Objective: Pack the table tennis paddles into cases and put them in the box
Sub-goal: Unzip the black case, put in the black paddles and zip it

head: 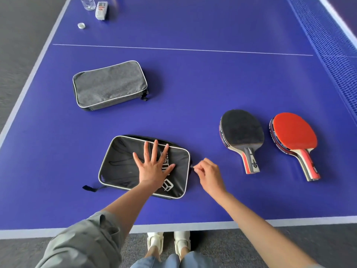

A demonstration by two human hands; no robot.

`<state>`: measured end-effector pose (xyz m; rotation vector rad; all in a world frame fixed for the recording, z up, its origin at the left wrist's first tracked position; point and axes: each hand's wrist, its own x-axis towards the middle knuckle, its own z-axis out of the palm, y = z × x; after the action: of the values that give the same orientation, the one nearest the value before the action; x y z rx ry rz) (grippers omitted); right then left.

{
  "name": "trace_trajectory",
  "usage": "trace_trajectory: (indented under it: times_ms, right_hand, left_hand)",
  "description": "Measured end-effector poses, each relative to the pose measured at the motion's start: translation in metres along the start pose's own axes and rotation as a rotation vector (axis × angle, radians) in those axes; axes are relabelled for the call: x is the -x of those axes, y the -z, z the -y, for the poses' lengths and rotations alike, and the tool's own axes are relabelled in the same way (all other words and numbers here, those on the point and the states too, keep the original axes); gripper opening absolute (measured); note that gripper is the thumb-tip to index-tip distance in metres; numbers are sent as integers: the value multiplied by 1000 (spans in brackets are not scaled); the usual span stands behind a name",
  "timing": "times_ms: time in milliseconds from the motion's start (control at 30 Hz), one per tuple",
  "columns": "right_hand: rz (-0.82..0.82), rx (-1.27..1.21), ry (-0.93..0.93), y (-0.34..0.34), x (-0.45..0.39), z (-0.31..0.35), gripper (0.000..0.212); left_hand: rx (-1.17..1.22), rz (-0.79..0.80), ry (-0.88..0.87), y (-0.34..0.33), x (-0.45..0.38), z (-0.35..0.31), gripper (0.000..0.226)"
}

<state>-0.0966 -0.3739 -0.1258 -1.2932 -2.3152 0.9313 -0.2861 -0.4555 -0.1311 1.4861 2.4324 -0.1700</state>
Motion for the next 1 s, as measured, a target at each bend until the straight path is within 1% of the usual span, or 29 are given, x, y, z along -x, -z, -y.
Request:
trace_trajectory:
  times_ms: [167, 400, 467, 533, 600, 633, 700, 767, 833, 900, 967, 1000]
  right_hand:
    - [-4, -75, -69, -19, 53, 8, 26]
    - [-5, -89, -139, -25, 77, 18, 19]
    - [23, -86, -163, -26, 79, 23, 17]
    - [97, -79, -160, -28, 76, 27, 15]
    - [153, -71, -146, -24, 70, 29, 11]
    - [156, -81, -151, -20, 65, 29, 9]
    - [108, -132, -214, -7, 50, 30, 18]
    - [36, -163, -258, 5, 28, 32, 27]
    - [9, -141, -206, 8, 2, 37, 28]
    - [52, -126, -165, 4, -25, 46, 30]
    - [137, -124, -191, -2, -46, 58, 39]
    - [179, -124, -226, -4, -53, 63, 43]
  left_hand:
    - [-19, 12, -3, 2, 0, -2, 69]
    - [-29, 27, 6, 5, 0, -5, 69]
    - [-28, 36, 8, 6, 1, -6, 69]
    - [-13, 56, 1, 8, 0, -6, 70]
    - [76, 52, -17, 14, 0, -5, 70]
    - [146, 28, -21, 19, 2, -5, 71]
    - [273, -50, -4, 28, 11, -4, 68]
    - [360, -105, 56, 33, 25, -1, 64]
    - [405, -95, 139, 31, 40, 4, 61]
    - [434, -53, 261, 24, 54, 9, 62]
    - [518, -29, 390, 17, 64, 14, 66]
    - [567, -29, 423, 15, 68, 16, 70]
